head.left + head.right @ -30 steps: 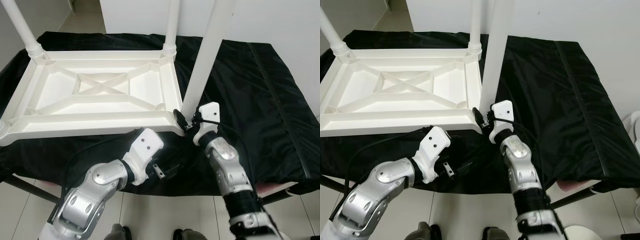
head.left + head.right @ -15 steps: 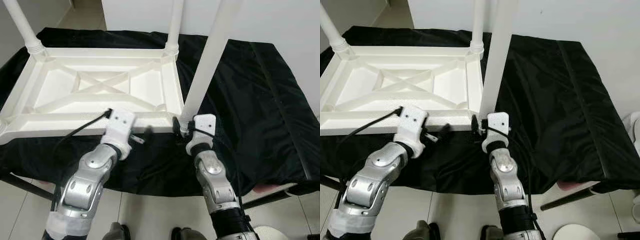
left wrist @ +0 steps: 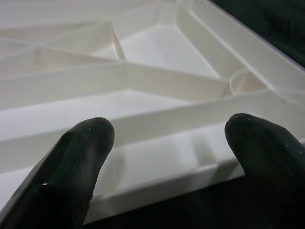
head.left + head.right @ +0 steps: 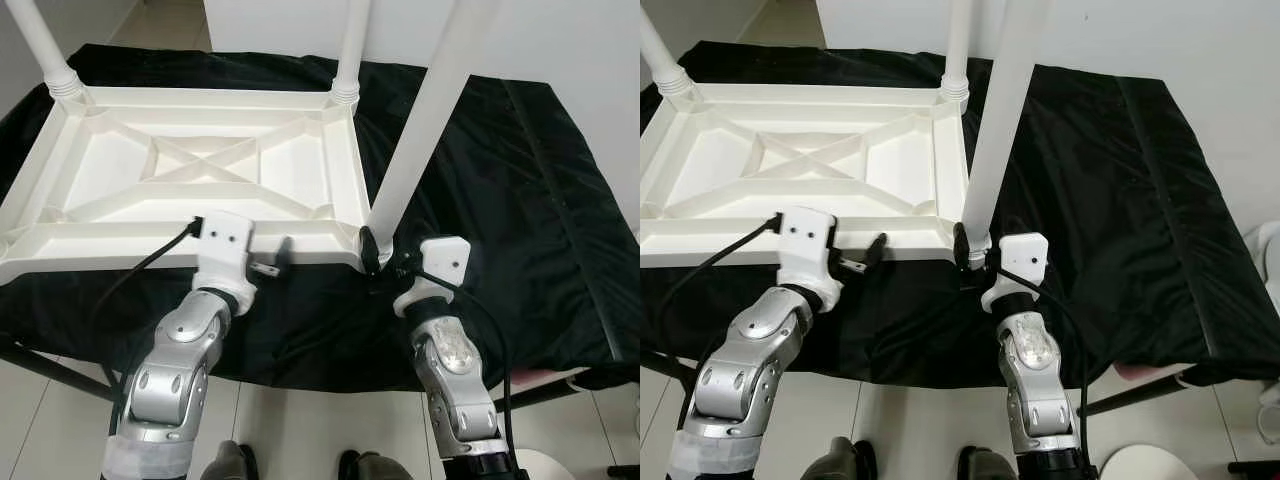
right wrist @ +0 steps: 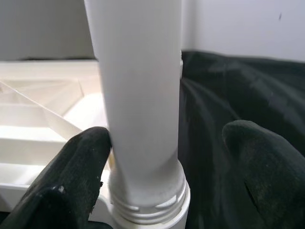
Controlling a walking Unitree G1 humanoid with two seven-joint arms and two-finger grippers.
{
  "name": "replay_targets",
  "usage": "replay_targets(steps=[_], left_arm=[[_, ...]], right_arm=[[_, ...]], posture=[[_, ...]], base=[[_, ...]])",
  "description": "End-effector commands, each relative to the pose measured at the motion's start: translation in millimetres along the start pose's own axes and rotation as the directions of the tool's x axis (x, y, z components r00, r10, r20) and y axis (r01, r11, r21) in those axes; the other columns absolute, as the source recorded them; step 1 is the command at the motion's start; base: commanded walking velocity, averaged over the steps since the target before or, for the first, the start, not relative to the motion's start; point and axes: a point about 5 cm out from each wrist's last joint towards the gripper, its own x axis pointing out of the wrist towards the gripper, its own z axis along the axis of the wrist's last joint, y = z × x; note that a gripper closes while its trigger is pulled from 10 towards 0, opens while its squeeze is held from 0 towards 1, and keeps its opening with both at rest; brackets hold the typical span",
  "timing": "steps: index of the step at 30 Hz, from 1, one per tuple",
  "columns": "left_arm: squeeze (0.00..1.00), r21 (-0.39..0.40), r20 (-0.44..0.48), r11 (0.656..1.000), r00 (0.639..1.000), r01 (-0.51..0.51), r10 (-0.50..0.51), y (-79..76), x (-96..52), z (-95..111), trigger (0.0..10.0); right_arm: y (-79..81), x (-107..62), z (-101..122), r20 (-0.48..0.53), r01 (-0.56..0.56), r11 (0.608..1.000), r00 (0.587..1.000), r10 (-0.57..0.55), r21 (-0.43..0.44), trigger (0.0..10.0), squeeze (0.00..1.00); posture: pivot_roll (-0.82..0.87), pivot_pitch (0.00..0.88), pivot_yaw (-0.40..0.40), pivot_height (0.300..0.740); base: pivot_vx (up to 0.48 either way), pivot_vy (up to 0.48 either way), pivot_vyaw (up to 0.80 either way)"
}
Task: Building children table
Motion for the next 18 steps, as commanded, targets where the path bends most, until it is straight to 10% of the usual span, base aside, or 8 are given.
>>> replay_targets(steps=[1,2,3,4,14,15,18], left_arm=[[0.0,-0.002,0.034,1.0,0.999,0.0,0.0,-1.6,-3.5,4.4,10.0],[0.0,-0.007,0.045,1.0,0.999,0.004,-0.003,-2.7,-5.0,6.1,10.0],[0.0,-0.015,0.054,1.0,0.999,0.004,-0.004,-4.1,-5.9,7.0,10.0],[0.0,-0.018,0.062,1.0,0.998,0.007,-0.006,-5.8,-6.4,7.6,10.0],[0.0,0.01,0.09,0.999,0.995,0.035,-0.036,-11.9,-4.0,10.9,10.0],[0.0,0.016,0.092,0.999,0.995,0.036,-0.037,-11.5,-2.7,11.0,10.0],[0.0,0.036,0.103,0.998,0.993,0.047,-0.05,-12.8,-1.3,12.3,10.0]], right_arm=[[0.5,-5.2,2.8,0.012,-0.017,1.0,1.0,0.017,0.005,10.0,0.0],[0.1,-7.9,2.7,0.002,-0.017,1.0,1.0,0.017,0.012,5.6,0.0],[0.2,-10.0,2.8,-0.004,-0.016,1.0,1.0,0.016,0.025,5.0,0.0],[0.4,-12.0,2.7,-0.009,-0.013,0.999,1.0,0.014,0.03,0.0,0.0],[6.3,-18.4,-0.7,-0.032,-0.07,0.995,0.997,0.073,0.064,0.0,0.0],[8.0,-18.9,-2.2,-0.039,-0.095,0.993,0.994,0.098,0.075,9.3,0.0],[12.1,-19.9,-5.3,-0.053,-0.16,0.982,0.985,0.166,0.101,10.0,0.0]], posture=[[-0.09,0.185,-0.013,0.74],[-0.1,0.184,-0.011,0.74],[-0.1,0.184,-0.011,0.74],[-0.1,0.183,-0.014,0.74],[-0.1,0.166,-0.012,0.74],[-0.1,0.164,-0.012,0.74],[-0.1,0.154,-0.017,0.74]], base=[[0.0,0.0,0.0],[0.0,0.0,0.0],[0.0,0.0,0.0],[0.0,0.0,0.0],[0.0,0.0,0.0],[0.0,0.0,0.0],[0.0,0.0,0.0]])
